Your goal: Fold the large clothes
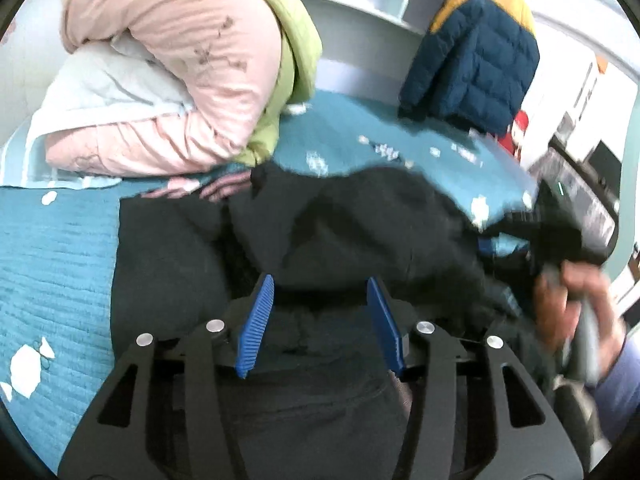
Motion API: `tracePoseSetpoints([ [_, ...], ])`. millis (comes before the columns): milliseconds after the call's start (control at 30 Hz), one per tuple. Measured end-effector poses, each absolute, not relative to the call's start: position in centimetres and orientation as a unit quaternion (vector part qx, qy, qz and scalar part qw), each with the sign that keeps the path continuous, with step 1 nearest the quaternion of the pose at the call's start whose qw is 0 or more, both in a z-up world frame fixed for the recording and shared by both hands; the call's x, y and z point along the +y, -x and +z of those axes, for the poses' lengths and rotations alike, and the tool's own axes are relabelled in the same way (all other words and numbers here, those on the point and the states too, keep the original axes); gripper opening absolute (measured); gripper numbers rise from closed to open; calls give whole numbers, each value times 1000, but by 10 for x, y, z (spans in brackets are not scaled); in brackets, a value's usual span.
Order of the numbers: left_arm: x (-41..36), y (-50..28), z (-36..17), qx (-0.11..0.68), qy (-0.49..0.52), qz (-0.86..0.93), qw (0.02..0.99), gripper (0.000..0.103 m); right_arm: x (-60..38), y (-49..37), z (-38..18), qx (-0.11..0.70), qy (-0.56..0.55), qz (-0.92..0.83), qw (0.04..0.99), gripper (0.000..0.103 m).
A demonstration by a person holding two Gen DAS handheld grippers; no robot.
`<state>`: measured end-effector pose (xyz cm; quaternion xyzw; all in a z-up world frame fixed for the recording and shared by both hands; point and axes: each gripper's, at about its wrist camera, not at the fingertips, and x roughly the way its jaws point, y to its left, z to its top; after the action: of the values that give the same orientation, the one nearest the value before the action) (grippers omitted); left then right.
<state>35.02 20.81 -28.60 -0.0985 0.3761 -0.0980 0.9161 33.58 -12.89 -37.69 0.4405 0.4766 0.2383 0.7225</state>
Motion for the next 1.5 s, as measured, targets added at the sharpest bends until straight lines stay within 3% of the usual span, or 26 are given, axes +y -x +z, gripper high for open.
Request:
tracePoseSetpoints([
  [200, 187, -360, -264, 362, 124, -101, 918, 61, -132, -261, -394, 485, -386, 224, 753, 8],
  [400, 140, -372, -309, 415, 118, -119, 894, 61, -140, -232, -478, 524, -395, 178, 733, 8],
  [633, 106, -372, -346, 449, 100, -105, 882, 61, -125, -248, -481, 535, -352, 178, 747, 9],
  [667, 108, -378, -361, 480, 101, -93, 867, 61, -128, -244, -478, 537, -349, 182, 746, 11],
  [733, 118, -386, -393, 527, 115, -66, 840, 60, -135, -238, -468, 534, -365, 191, 738, 27],
  [800, 128, -384, -406, 524, 138, -69, 838, 60, -138, -236, -456, 530, -365, 192, 740, 31],
  [1067, 128, -376, -413, 511, 124, -63, 848, 60, -120, -235, -361, 445, -250, 195, 838, 31],
  [1167, 124, -374, -413, 508, 127, -65, 849, 60, -104, -256, -380, 482, -238, 208, 817, 23],
  [1233, 125, -372, -415, 508, 126, -67, 849, 60, -107, -264, -420, 531, -230, 170, 798, 6],
  [1267, 125, -372, -416, 510, 125, -70, 848, 60, -109, -272, -448, 556, -228, 141, 786, 4],
  [1333, 126, -367, -418, 512, 116, -75, 848, 60, -113, -280, -474, 564, -268, 139, 768, 3],
  [1500, 130, -361, -402, 485, 120, -102, 860, 64, -111, -277, -453, 571, -265, 147, 763, 9],
])
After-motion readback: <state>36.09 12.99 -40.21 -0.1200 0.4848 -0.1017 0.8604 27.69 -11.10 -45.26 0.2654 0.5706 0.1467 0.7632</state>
